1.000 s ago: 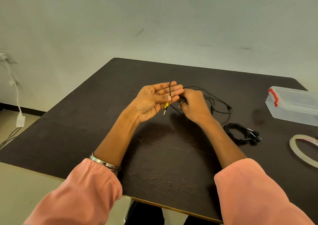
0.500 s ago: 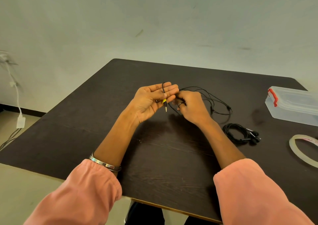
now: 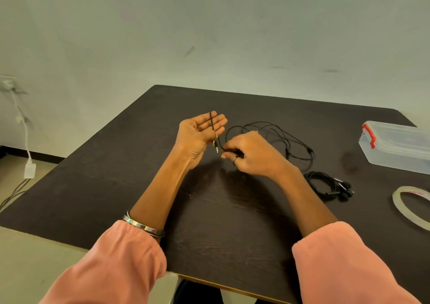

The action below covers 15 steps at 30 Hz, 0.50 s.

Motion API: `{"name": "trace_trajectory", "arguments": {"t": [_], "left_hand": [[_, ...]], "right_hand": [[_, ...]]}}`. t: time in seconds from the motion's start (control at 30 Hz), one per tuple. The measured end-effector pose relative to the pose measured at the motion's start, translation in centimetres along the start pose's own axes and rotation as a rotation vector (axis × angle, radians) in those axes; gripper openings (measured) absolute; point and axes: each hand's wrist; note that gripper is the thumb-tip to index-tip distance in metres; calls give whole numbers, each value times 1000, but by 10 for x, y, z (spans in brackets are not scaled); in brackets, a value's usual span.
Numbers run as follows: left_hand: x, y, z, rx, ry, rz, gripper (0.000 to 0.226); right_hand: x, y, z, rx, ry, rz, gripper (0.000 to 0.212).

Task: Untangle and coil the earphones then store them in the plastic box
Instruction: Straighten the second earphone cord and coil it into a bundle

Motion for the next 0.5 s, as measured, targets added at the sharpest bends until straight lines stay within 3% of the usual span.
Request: {"name": "trace_trajectory", "arguments": {"t": [0.1, 0.23, 0.37, 0.5], "left_hand": [[-2, -1, 1, -45, 10, -151, 54], [-5, -8, 8, -227, 38, -401, 58], [-3, -13, 17, -476, 62, -440, 57], [0, -14, 20, -543, 127, -459, 54]], "right_hand": [[2, 8, 4, 49, -35, -88, 17], [5, 27, 10, 243, -139, -288, 8], [11, 34, 14, 414, -266, -418, 16], [16, 31, 13, 551, -342, -514, 16]]}}
Point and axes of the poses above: each hand's wrist, its own z-axis away from the middle knuckle, its own y-axis out of the back of the hand, x = y × z, and after that the axes turned 1 degree about x, right-handed
